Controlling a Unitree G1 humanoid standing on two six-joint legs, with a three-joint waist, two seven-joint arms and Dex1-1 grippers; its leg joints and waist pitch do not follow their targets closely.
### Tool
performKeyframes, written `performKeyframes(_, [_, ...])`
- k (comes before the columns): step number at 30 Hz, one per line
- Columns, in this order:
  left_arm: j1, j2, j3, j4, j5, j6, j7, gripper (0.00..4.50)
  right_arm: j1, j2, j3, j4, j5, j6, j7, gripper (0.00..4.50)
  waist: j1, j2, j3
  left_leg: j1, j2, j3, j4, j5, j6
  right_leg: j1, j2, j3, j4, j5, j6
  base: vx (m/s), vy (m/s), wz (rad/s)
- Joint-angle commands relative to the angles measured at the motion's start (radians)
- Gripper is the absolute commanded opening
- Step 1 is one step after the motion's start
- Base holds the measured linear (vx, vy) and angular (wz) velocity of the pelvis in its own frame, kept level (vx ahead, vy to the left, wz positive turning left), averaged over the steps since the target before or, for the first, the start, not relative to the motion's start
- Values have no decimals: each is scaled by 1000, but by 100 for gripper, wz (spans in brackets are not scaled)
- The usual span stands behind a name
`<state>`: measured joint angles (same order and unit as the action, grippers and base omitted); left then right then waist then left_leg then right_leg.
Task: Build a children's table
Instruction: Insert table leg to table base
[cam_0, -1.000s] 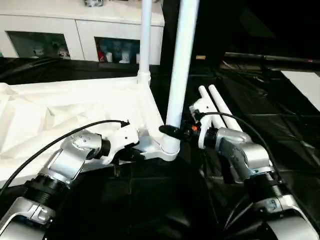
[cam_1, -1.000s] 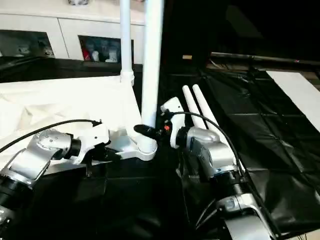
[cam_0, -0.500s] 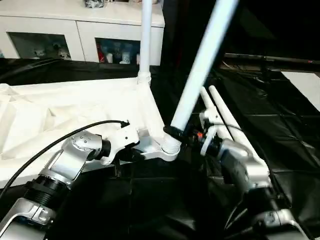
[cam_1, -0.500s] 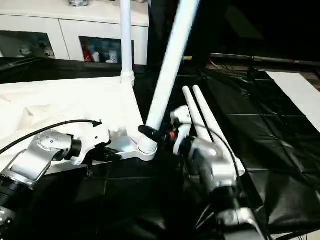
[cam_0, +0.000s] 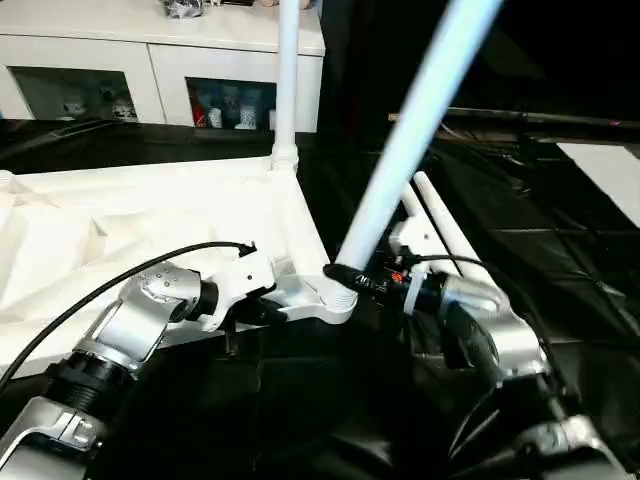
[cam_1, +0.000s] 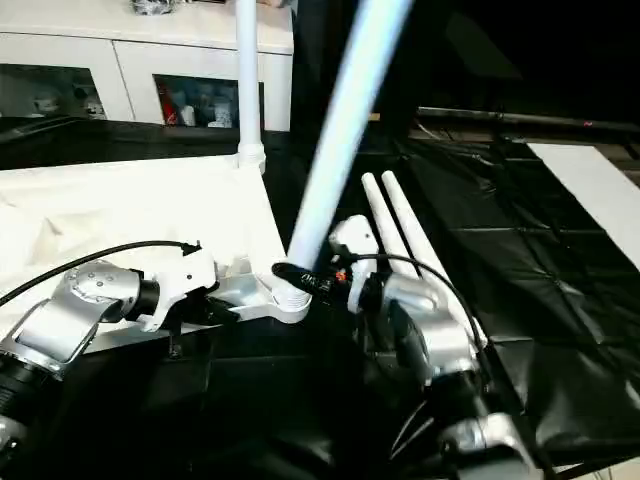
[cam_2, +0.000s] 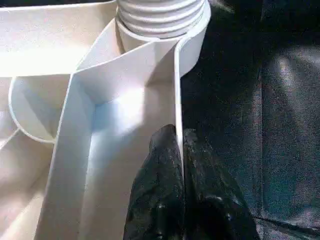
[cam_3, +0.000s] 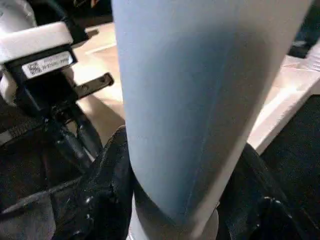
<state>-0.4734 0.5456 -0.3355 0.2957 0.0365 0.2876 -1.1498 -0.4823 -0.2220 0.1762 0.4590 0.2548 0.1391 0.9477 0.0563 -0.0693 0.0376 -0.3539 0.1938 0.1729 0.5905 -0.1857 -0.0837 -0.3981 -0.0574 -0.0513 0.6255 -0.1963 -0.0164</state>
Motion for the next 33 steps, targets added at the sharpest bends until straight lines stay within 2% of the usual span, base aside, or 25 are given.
performKeyframes(1, [7,7,-26,-31,2,-26,-21,0,40,-25,68,91,-65,79,35,185,1,14,-43,6,40,-14,-80,-269,-2,37,-78,50,-87,-287,-175,0,0,0])
performKeyframes(4, [11,7,-28,-35,2,-27,-24,0,29,-33,79,103,-67,95,59,185,2,14,-44,6,40,-13,-79,-257,-1,37,-78,50,-84,-258,-181,0,0,0])
performKeyframes(6, [16,7,-26,-43,-1,-26,-25,0,32,-51,100,107,-66,117,106,185,3,7,-45,6,40,-12,-78,-249,2,40,-77,50,-83,-245,-183,0,0,0])
performKeyframes(10, [24,5,-22,-51,-16,-36,-40,0,45,-57,105,118,-68,116,122,185,5,6,-43,7,39,-12,-80,-262,2,38,-79,51,-88,-274,-174,0,0,0])
performKeyframes(14, [42,16,-27,-76,-46,-61,-88,0,58,-60,101,148,-71,85,148,185,5,8,-44,10,42,-14,-83,-284,-4,37,-79,51,-89,-298,-168,0,0,0])
performKeyframes(18, [59,40,-42,-121,-86,-59,-170,0,87,-90,122,122,-60,64,235,185,4,8,-40,13,43,-17,-87,-329,-4,35,-80,50,-97,-357,-159,0,0,0])
performKeyframes(19, [61,45,-46,-129,-90,-61,-183,0,92,-97,128,112,-59,65,252,185,3,11,-38,17,44,-17,-88,-346,-5,31,-80,50,-99,-373,-161,0,0,0])
performKeyframes(21, [65,56,-54,-149,-103,-48,-216,0,102,-113,141,94,-54,73,292,185,4,13,-36,18,46,-20,-90,-364,-8,32,-81,50,-100,-389,-161,0,0,0])
performKeyframes(24, [67,68,-60,-174,-117,-37,-252,0,113,-134,160,74,-59,70,340,185,4,13,-33,30,45,-22,-93,-421,-16,28,-82,50,-109,-446,-151,0,0,0])
performKeyframes(33, [60,72,-58,-162,-101,-45,-235,0,126,-136,170,82,-69,59,368,185,5,11,-35,31,46,-24,-97,-428,-21,29,-82,50,-109,-426,-157,0,0,0])
